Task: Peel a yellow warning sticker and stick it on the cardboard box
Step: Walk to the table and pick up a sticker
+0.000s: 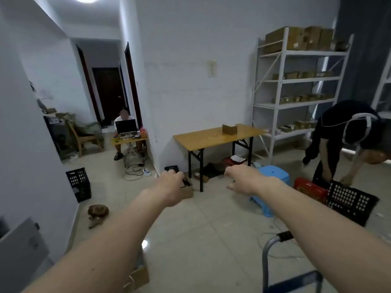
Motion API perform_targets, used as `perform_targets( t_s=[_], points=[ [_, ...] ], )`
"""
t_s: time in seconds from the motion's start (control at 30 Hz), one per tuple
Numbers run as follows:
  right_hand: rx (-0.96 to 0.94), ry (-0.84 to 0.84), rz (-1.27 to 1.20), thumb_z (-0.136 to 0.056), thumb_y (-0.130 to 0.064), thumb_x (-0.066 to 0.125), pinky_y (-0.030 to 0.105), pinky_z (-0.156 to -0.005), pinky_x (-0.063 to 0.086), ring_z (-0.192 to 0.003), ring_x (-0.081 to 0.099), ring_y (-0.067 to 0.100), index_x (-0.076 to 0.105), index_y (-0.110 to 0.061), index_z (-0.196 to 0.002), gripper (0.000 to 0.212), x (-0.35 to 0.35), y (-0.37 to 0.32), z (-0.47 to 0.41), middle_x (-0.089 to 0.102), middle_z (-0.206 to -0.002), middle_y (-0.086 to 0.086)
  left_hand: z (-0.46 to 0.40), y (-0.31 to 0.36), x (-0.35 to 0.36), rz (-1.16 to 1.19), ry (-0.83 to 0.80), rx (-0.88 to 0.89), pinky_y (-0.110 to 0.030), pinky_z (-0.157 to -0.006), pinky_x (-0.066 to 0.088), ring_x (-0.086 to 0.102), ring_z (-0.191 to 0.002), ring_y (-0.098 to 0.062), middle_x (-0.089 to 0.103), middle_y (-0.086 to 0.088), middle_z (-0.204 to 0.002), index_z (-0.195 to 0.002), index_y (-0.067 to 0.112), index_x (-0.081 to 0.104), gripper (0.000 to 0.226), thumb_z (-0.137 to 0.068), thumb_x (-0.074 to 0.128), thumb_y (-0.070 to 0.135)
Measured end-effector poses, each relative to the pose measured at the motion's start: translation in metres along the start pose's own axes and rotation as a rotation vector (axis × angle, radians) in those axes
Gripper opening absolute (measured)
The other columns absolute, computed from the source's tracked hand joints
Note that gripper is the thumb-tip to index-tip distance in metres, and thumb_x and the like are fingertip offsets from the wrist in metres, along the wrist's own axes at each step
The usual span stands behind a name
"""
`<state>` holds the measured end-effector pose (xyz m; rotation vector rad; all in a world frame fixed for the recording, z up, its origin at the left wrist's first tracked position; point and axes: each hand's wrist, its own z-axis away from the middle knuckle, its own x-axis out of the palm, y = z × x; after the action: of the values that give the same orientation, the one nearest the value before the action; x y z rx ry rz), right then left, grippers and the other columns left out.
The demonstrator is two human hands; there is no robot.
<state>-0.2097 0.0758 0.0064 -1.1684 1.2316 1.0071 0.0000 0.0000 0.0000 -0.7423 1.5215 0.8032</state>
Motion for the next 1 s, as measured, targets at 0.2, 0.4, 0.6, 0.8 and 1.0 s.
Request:
perform_targets(
  t_s=[0.2, 0.4, 0.6, 0.8, 1.0],
  points=[
    [0.038, 0.013, -0.040, -0.088, -0.033, 0.057, 0.039, -0.091, 0.049, -0.116, 0.055, 0.027, 0.049, -0.019, -0.129, 0.045, 0.002, 0.051, -0.124, 0.057, -0.131, 0.006, -0.154, -0.010, -0.001, -0.035, 0.017, 0.000, -0.041, -0.095, 0.046, 0.043, -0.120, -0.029, 0.047, -0.011, -0.130, -0.130, 0.013, 0.044, 0.045, -0.085, 0.049, 0.006],
    [0.054, 0.053, -0.014, -0.090, -0.029, 0.054, 0.041, -0.090, 0.048, -0.112, 0.056, 0.028, 0.049, -0.017, -0.127, 0.039, -0.005, 0.101, -0.263, 0.056, -0.127, 0.008, -0.304, -0.019, -0.006, -0.018, 0.069, 0.040, -0.039, -0.095, 0.043, 0.040, -0.125, -0.030, 0.045, -0.012, -0.133, -0.132, 0.012, 0.042, 0.045, -0.087, 0.048, 0.007],
    [0.015, -0.005, -0.033, -0.092, -0.028, 0.053, 0.045, -0.098, 0.045, -0.120, 0.052, 0.030, 0.040, -0.014, -0.135, 0.047, 0.014, 0.131, -0.379, 0.052, -0.134, 0.009, -0.424, -0.041, 0.032, 0.006, 0.010, 0.028, -0.038, -0.086, 0.044, 0.047, -0.116, -0.029, 0.050, -0.011, -0.126, -0.127, 0.013, 0.048, 0.040, -0.087, 0.045, 0.007],
    [0.068, 0.020, -0.010, -0.091, -0.030, 0.054, 0.038, -0.089, 0.044, -0.115, 0.054, 0.027, 0.045, -0.016, -0.130, 0.043, 0.018, 0.185, -0.499, 0.055, -0.129, 0.007, -0.575, -0.046, 0.042, 0.026, -0.019, 0.095, -0.038, -0.089, 0.047, 0.049, -0.117, -0.029, 0.050, -0.011, -0.131, -0.129, 0.013, 0.048, 0.039, -0.090, 0.047, 0.011],
    [0.168, 0.016, 0.001, -0.090, -0.029, 0.054, 0.046, -0.105, 0.038, -0.123, 0.050, 0.030, 0.043, -0.015, -0.134, 0.047, 0.008, 0.233, -0.622, 0.052, -0.136, 0.009, -0.731, -0.063, 0.042, -0.013, -0.033, 0.128, -0.040, -0.096, 0.047, 0.046, -0.123, -0.030, 0.047, -0.010, -0.137, -0.134, 0.015, 0.045, 0.043, -0.091, 0.048, 0.015]
  ],
)
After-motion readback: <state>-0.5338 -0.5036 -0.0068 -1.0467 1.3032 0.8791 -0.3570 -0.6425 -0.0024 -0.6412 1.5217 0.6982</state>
